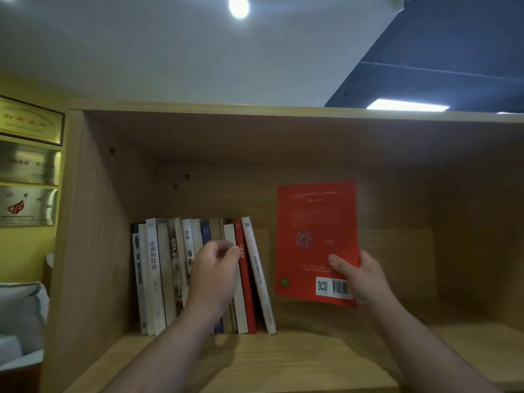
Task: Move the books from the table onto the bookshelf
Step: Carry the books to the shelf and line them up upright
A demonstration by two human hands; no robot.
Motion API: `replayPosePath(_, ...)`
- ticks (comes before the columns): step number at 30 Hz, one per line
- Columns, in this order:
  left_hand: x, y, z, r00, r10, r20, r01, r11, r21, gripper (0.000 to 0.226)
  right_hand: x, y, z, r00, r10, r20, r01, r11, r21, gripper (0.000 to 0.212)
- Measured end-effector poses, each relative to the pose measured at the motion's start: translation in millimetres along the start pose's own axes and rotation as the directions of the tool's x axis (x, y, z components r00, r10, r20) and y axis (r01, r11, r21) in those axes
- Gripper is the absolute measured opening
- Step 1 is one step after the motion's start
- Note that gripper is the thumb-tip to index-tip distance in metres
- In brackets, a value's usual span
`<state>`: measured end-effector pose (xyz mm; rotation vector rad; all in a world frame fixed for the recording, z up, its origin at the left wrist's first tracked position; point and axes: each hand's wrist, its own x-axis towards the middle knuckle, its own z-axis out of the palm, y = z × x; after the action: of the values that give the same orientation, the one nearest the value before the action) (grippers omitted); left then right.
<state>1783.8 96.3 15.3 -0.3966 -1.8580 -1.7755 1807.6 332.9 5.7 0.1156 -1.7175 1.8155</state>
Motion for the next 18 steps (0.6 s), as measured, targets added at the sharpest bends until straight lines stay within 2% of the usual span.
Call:
replayPosePath(3, -1.5, -2.7, -1.7, 0.998, -0.056, 0.029, 0.053, 0.994, 0.09, 0.031, -0.4, 8.3, 15.0, 0.995, -0.09, -0.047, 0.082, 0.985, -0.151, 0.021)
replayPosePath(7, -4.5, -8.0, -1.8, 0.997, -0.04, 0.062, 0.029, 0.986, 0.164, 0.043, -4.6, 26.5, 48.7, 0.99, -0.116, 0.08, 0.138, 0.923, -0.359, 0.033)
replayPosePath(10, -2.2, -13.3, -1.6, 0.997, -0.025, 0.077, 0.012, 0.987, 0.163, 0.047, -12.3, 30.1, 67.4, 0.974, 0.007, 0.227, 0.066, 0.948, -0.312, 0.037)
replayPosePath(13, 7.8, -16.4, -5.5, 0.995, 0.03, 0.093, -0.048, 0.979, 0.196, 0.048, -12.9, 37.1, 75.2, 0.96, 0.064, 0.273, 0.021, 0.955, -0.297, 0.037)
replayPosePath(18, 34.3, -14.1, -21.6, 0.972, 0.125, 0.197, -0.196, 0.895, 0.4, 0.045, -19.7, 37.0, 83.6, 0.903, 0.093, 0.419, 0.101, 0.903, -0.418, 0.049)
